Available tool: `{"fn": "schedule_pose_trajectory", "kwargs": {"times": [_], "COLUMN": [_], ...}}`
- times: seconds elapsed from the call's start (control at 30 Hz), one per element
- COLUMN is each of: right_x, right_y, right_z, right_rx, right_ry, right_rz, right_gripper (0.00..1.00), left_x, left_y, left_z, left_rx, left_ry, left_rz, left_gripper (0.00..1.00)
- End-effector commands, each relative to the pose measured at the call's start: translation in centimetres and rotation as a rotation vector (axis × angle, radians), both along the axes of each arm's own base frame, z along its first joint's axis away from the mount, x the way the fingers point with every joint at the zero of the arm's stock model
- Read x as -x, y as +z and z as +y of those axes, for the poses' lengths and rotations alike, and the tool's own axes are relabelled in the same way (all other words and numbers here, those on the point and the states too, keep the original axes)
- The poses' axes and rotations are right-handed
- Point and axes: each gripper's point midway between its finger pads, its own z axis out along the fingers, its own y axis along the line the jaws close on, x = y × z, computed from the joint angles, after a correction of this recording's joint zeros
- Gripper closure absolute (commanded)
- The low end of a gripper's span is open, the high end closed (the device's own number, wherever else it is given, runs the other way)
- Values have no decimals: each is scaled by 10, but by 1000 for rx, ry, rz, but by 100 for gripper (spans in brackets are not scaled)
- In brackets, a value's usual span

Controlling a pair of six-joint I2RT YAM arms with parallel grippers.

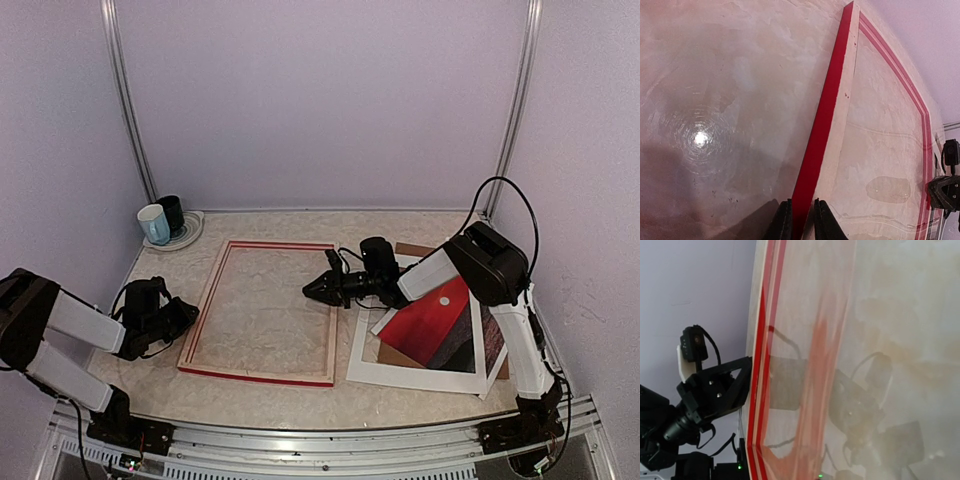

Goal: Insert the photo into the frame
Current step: Place the glass panel at the frame body.

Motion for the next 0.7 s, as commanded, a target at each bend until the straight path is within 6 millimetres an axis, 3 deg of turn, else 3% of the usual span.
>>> {"fn": "schedule_pose_trajectory", "kwargs": {"times": [0.0,0.67], "right_x": [7,16], "right_y": [14,17], "right_z": [4,12], "right_rx": [-6,-26], "right_ry": [11,84], "right_rz": [-8,-5], "right_gripper": [88,84], "left_x": [14,14], "left_y": [-23,-24], "left_z": [6,6], "left_rx": [-55,-58], "left_ry": [2,1], "left_rz": [102,104], "left_gripper": [83,83]}}
